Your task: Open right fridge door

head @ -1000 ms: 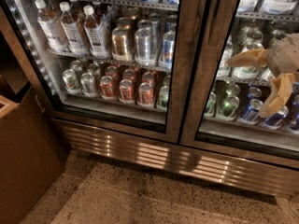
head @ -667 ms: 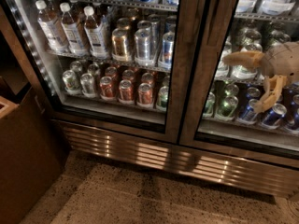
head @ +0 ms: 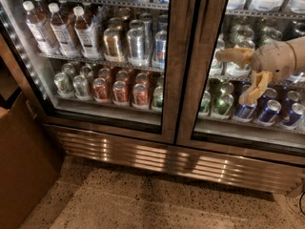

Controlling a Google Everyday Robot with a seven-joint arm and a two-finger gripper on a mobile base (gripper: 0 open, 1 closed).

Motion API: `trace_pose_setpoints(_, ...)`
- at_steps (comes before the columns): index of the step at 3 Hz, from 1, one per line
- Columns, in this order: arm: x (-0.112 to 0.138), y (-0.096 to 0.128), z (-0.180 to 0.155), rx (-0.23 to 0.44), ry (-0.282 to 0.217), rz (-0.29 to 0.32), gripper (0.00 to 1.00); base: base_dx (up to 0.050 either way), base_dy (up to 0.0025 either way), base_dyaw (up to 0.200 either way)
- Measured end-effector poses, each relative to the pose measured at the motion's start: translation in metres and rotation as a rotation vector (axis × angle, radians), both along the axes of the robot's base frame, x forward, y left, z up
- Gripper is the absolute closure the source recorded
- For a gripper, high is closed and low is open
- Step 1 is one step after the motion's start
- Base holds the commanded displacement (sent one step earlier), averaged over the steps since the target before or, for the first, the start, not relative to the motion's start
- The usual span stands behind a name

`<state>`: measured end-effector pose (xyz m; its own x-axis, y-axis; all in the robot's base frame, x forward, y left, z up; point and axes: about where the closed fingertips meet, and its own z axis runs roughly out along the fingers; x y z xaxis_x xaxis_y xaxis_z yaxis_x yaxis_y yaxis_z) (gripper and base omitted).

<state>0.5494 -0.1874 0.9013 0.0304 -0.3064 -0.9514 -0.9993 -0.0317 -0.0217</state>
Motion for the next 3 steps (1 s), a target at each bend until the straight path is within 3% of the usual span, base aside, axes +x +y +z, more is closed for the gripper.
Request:
trace_pose_setpoints(1,-0.052,-0.005,-0.033,-0.024,-0.029,-0.048,0.00,0.000,0.00000,0.000)
trace_pose_setpoints(2,-0.051,-0.004,-0.030,-0.020,-0.034,-0.048,0.00,0.000,0.00000,0.000)
trace_pose_setpoints(3,-0.053,-0.005,-0.006,-0.019,-0.073,-0.059,0.00,0.000,0.00000,0.000)
